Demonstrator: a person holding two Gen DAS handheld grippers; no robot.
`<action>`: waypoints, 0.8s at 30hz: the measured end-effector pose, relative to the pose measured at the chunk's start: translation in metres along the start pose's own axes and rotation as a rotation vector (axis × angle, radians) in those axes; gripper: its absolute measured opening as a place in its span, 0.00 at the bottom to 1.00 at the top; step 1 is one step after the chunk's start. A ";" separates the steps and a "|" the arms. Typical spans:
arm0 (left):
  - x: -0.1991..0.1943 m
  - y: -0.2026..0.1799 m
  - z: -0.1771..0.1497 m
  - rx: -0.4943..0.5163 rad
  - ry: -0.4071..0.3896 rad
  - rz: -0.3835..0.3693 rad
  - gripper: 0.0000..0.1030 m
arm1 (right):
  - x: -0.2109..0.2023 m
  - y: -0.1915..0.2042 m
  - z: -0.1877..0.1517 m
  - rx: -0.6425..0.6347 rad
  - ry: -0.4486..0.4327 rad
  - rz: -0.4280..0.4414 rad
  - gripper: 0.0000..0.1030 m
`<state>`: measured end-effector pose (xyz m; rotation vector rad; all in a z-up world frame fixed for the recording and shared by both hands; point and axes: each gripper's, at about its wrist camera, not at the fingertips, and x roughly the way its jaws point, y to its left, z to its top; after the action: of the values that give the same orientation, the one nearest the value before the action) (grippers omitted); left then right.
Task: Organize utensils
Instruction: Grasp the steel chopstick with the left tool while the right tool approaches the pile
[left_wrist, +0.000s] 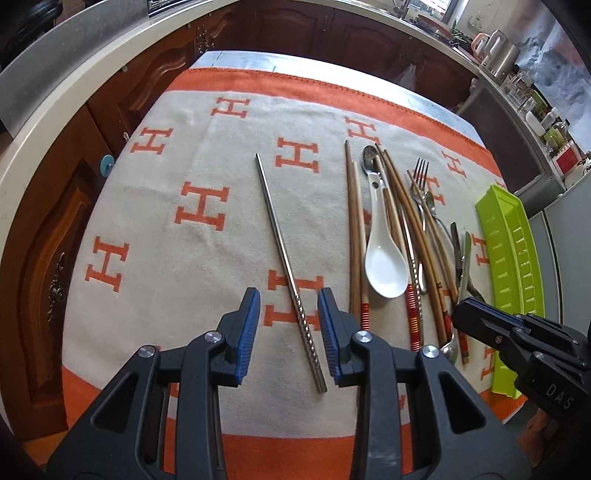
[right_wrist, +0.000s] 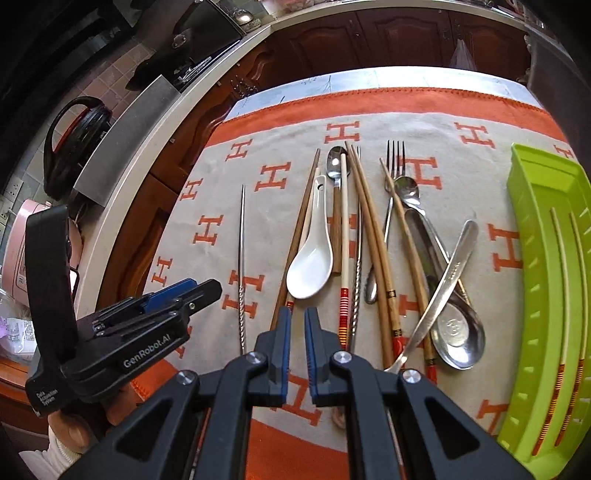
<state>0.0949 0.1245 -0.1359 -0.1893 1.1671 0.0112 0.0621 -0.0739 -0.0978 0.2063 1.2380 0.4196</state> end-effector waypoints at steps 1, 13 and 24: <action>0.008 0.001 -0.002 -0.003 0.014 0.006 0.28 | 0.005 0.001 -0.001 0.001 0.007 -0.005 0.07; 0.044 -0.011 -0.007 0.011 0.013 0.065 0.28 | 0.030 0.008 -0.013 -0.021 0.027 -0.025 0.07; 0.040 -0.002 -0.012 -0.006 -0.033 0.042 0.04 | 0.047 0.019 -0.009 -0.037 0.032 0.009 0.07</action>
<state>0.0999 0.1172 -0.1768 -0.1692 1.1381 0.0542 0.0623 -0.0376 -0.1342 0.1740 1.2602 0.4548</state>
